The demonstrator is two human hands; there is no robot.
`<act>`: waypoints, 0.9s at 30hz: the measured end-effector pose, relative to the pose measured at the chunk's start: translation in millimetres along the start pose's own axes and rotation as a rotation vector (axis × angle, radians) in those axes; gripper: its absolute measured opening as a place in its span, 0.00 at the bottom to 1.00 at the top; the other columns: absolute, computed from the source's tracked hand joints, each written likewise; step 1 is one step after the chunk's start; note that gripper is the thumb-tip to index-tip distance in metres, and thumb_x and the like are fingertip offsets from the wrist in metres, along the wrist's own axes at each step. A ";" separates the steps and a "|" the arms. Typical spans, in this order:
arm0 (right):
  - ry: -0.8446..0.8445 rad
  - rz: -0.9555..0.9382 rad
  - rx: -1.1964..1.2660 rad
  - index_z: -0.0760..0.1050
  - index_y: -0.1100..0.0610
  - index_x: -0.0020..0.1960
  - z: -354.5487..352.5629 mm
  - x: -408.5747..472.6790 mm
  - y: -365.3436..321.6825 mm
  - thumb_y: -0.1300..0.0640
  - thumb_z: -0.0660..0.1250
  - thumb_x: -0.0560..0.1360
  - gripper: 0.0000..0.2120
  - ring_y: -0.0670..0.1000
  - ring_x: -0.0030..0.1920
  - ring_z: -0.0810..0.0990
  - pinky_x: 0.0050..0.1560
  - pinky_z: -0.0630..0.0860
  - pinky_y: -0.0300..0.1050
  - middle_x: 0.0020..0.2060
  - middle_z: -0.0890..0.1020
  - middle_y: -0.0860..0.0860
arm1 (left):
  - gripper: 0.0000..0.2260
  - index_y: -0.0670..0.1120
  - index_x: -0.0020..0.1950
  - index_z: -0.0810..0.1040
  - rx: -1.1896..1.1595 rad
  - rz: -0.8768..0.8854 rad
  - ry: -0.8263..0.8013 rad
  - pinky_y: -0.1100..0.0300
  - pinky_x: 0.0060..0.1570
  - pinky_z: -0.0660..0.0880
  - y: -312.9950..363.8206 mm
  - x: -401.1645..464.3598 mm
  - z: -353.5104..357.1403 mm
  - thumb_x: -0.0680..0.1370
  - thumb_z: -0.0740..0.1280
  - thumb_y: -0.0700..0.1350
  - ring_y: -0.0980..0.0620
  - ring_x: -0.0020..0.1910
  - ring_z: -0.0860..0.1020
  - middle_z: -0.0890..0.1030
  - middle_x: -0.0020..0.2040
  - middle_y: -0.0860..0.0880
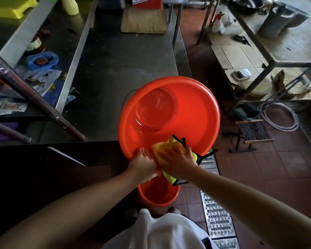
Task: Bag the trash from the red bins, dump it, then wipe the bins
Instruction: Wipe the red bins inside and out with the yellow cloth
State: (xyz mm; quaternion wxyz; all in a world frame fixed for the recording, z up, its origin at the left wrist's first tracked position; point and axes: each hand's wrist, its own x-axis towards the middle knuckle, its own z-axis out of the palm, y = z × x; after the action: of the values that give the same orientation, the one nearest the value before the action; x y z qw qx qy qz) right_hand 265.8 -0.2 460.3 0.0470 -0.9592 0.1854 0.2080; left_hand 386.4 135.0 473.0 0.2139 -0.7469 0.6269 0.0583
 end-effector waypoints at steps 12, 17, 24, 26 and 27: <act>-0.213 0.147 0.125 0.48 0.45 0.81 5.1 25.2 -13.8 0.36 0.54 0.78 0.36 0.57 0.79 0.49 0.72 0.54 0.65 0.81 0.52 0.50 | 0.32 0.35 0.64 0.76 0.113 0.109 -0.044 0.31 0.63 0.63 13.1 -10.2 -5.1 0.79 0.58 0.63 0.25 0.63 0.72 0.75 0.61 0.26; -0.108 0.047 0.033 0.50 0.41 0.81 3.5 21.8 12.5 0.38 0.51 0.82 0.29 0.56 0.81 0.45 0.76 0.54 0.61 0.81 0.51 0.47 | 0.27 0.31 0.66 0.73 0.096 0.121 -0.075 0.30 0.65 0.61 5.8 -11.5 -3.8 0.81 0.59 0.54 0.26 0.64 0.71 0.72 0.63 0.25; -0.203 0.164 -0.014 0.54 0.43 0.79 -10.4 47.8 18.3 0.41 0.55 0.80 0.29 0.55 0.80 0.46 0.74 0.50 0.65 0.81 0.52 0.49 | 0.27 0.34 0.62 0.76 0.083 0.129 -0.045 0.34 0.65 0.64 8.9 -7.9 -18.8 0.80 0.61 0.57 0.31 0.58 0.76 0.78 0.58 0.30; -0.233 0.112 0.098 0.50 0.43 0.81 -5.6 52.8 0.2 0.40 0.53 0.81 0.30 0.55 0.81 0.45 0.74 0.51 0.65 0.82 0.48 0.48 | 0.23 0.37 0.58 0.79 0.104 0.166 -0.032 0.36 0.65 0.66 4.9 -8.8 -20.9 0.79 0.62 0.57 0.35 0.56 0.78 0.81 0.54 0.34; -0.240 0.086 0.147 0.48 0.43 0.81 -3.0 55.0 -3.6 0.39 0.52 0.81 0.31 0.54 0.81 0.46 0.74 0.52 0.65 0.82 0.47 0.47 | 0.21 0.39 0.57 0.79 0.110 0.185 -0.031 0.37 0.64 0.66 3.5 -9.7 -22.1 0.79 0.62 0.56 0.37 0.55 0.78 0.82 0.53 0.37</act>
State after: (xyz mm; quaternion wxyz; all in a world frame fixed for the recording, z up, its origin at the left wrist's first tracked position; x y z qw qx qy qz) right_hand 314.7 -15.9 440.2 0.1299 -0.9127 0.2339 0.3089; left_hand 377.0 134.7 495.5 0.2581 -0.6719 0.6920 0.0547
